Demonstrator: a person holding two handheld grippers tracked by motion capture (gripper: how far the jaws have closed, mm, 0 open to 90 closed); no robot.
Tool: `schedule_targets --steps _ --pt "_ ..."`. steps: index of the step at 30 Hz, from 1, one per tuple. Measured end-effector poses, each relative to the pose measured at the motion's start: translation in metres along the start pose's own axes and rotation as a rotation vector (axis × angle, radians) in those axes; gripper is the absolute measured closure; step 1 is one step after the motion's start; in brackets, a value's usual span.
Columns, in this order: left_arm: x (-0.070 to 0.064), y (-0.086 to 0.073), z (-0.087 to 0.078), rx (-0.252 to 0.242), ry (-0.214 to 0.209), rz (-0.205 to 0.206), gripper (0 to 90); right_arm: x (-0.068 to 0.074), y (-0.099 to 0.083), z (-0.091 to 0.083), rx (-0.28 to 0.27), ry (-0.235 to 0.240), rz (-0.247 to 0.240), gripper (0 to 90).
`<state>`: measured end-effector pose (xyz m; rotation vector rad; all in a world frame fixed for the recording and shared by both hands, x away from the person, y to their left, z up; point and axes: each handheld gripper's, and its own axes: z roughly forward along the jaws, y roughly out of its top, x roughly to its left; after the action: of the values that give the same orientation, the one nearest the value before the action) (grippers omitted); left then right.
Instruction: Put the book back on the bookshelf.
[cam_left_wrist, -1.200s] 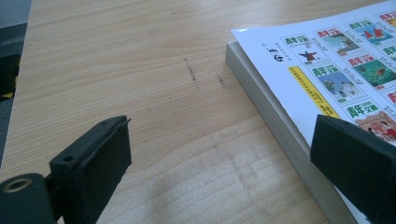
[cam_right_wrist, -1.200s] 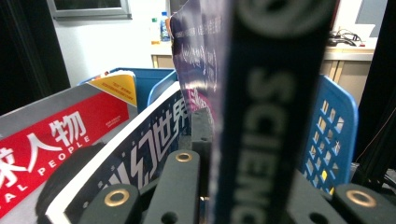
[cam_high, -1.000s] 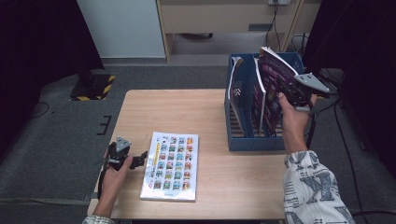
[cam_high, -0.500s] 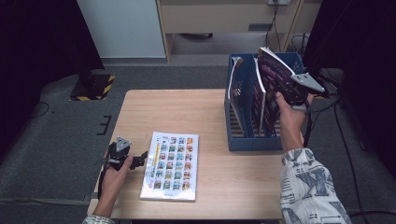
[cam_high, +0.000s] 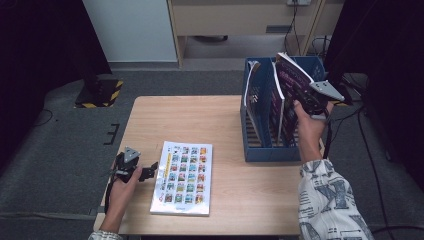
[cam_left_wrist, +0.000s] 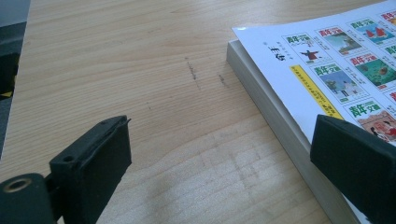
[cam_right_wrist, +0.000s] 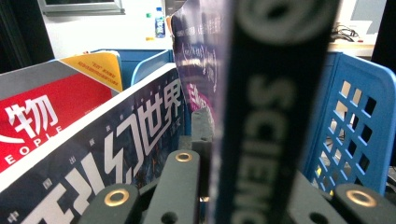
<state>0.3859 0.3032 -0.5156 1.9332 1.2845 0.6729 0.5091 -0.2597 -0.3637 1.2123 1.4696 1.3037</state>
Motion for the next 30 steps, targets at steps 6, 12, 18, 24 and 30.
schedule_targets --steps 6,12,18,24,30 --pt "-0.0001 0.0 0.0001 0.001 0.0 0.001 4.9 -0.0012 -0.0045 0.001 0.002 -0.006 -0.008 84.1" --pt "-0.0001 0.0 0.0001 0.0 0.001 0.0 4.9 -0.0012 -0.005 0.0022 -0.001 -0.01 -0.01 84.2" --pt "0.0 0.0001 -0.0002 -0.001 0.0 0.001 4.9 -0.0013 -0.0058 0.003 0.001 -0.005 -0.014 84.1" --pt "-0.0003 0.0001 0.0001 0.001 -0.001 0.001 4.9 -0.0006 -0.0065 0.0035 -0.001 0.005 -0.019 84.2" --pt "-0.0004 0.0002 0.0001 0.0 -0.002 0.002 4.9 -0.001 -0.0075 0.0038 -0.004 0.011 -0.012 84.1"
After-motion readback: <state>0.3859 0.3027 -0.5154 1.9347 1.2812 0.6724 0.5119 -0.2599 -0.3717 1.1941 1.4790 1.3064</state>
